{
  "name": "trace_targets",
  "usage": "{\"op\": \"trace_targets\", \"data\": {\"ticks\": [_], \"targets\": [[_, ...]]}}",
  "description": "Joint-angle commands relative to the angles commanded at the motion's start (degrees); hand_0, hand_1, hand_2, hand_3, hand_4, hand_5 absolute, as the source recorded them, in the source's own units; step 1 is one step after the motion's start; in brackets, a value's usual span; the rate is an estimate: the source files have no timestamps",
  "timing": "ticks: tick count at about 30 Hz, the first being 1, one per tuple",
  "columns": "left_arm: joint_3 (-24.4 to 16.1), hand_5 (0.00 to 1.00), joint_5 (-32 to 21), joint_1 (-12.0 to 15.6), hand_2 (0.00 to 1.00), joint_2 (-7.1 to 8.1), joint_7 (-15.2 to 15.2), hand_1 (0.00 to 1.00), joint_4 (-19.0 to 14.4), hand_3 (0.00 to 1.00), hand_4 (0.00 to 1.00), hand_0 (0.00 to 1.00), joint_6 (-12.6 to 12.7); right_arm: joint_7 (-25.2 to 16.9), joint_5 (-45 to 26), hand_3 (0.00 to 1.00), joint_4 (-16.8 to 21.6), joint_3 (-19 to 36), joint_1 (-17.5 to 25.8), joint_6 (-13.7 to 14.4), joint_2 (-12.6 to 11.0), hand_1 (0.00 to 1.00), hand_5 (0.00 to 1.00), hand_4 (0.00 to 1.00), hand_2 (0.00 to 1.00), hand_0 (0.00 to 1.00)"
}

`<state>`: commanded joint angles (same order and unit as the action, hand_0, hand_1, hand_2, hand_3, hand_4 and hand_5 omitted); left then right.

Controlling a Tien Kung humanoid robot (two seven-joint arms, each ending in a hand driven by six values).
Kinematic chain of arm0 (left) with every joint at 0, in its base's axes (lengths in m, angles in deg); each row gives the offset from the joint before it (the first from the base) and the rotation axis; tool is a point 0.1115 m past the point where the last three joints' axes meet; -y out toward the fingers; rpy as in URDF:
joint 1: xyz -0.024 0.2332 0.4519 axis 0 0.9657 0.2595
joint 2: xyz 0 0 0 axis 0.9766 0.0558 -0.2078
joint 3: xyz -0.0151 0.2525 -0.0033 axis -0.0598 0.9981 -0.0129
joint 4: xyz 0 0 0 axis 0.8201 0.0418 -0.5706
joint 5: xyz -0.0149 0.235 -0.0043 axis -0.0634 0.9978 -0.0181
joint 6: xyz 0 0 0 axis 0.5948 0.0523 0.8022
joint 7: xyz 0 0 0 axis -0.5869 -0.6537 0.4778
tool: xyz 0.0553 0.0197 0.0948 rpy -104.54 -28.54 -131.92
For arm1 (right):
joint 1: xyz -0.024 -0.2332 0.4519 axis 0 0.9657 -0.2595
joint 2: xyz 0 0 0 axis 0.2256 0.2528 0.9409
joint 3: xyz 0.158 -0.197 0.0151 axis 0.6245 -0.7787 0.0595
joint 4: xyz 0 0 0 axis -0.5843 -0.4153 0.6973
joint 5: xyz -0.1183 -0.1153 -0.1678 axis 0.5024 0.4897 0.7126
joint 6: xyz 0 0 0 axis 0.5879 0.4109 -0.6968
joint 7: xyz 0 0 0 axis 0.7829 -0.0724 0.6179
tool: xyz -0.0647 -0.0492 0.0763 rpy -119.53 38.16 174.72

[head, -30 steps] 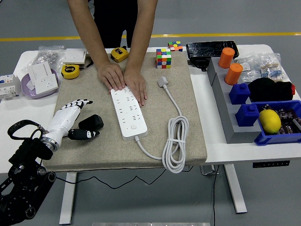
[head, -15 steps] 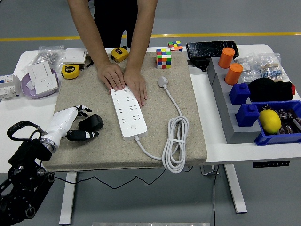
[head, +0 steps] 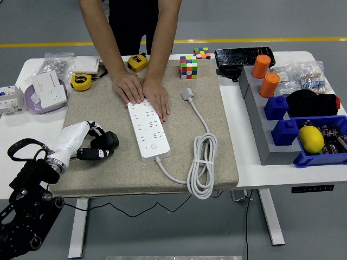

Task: Pick up the plug,place it near the board,insert it into the board,press the button

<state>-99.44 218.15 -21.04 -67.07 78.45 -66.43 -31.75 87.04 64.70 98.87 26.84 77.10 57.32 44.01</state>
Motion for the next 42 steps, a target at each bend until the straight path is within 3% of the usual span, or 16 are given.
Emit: {"op": "trace_targets", "data": {"ticks": [13, 14, 19, 20, 25, 26, 28, 34, 42], "targets": [[0.2, 0.34, 0.0, 0.3, 0.504, 0.03, 0.3, 0.564, 0.2, 0.513, 0.998, 0.6, -0.5, 0.1, 0.2, 0.791, 0.0, 0.0, 0.2, 0.0, -0.1, 0.866, 0.998, 0.998, 0.807, 0.915], [0.2, 0.26, 0.0, 0.3, 0.364, 0.04, 0.2, 0.433, 0.2, 0.425, 0.864, 0.542, -0.3, 0.1, 0.2, 0.791, 0.0, 0.0, 0.3, 0.0, -0.2, 0.866, 0.998, 0.998, 0.805, 0.915], [0.3, 0.26, 0.0, 0.2, 0.364, 0.07, 0.1, 0.433, 0.1, 0.425, 0.864, 0.542, 0.2, 0.1, 0.2, 0.791, 0.0, 0.0, 0.3, 0.0, -0.2, 0.866, 0.998, 0.998, 0.805, 0.915], [0.4, 0.201, 0.0, 0.1, 0.316, 0.09, 0.1, 0.359, 0.1, 0.385, 0.668, 0.496, 0.3, 0.1, 0.1, 0.791, 0.0, -0.1, 0.2, 0.0, -0.2, 0.865, 0.998, 0.998, 0.806, 0.915], [0.5, 0.201, 0.0, -0.2, 0.316, 0.27, 0.2, 0.359, 0.0, 0.385, 0.668, 0.496, 0.2, 0.0, 0.0, 0.791, 0.0, -0.1, 0.1, 0.0, -0.2, 0.865, 0.998, 0.998, 0.806, 0.915], [0.6, 0.138, 0.0, -0.3, 0.298, 0.31, 0.2, 0.339, 0.0, 0.362, 0.584, 0.474, 0.2, 0.0, 0.0, 0.791, 0.0, -0.1, 0.1, 0.0, -0.2, 0.866, 0.998, 0.998, 0.807, 0.915], [0.8, 0.138, 0.0, -0.5, 0.298, 0.45, 0.2, 0.339, -0.1, 0.362, 0.584, 0.474, 0.1, 0.0, 0.0, 0.791, 0.0, 0.0, 0.1, 0.0, -0.2, 0.866, 0.998, 0.998, 0.807, 0.915], [2.5, 0.137, 0.0, -2.2, 0.296, 1.73, 0.2, 0.338, -0.2, 0.359, 0.573, 0.474, -0.1, 0.0, -0.1, 0.791, 0.0, -0.1, 0.0, 0.0, -0.1, 0.865, 0.998, 0.998, 0.807, 0.915], [10.3, 0.13, -1.5, -9.3, 0.293, 5.84, -1.7, 0.341, 1.5, 0.351, 0.553, 0.477, 1.0, 0.0, -0.1, 0.791, 0.0, -0.1, -0.3, 0.0, -0.3, 0.865, 0.998, 0.998, 0.805, 0.915]]}}
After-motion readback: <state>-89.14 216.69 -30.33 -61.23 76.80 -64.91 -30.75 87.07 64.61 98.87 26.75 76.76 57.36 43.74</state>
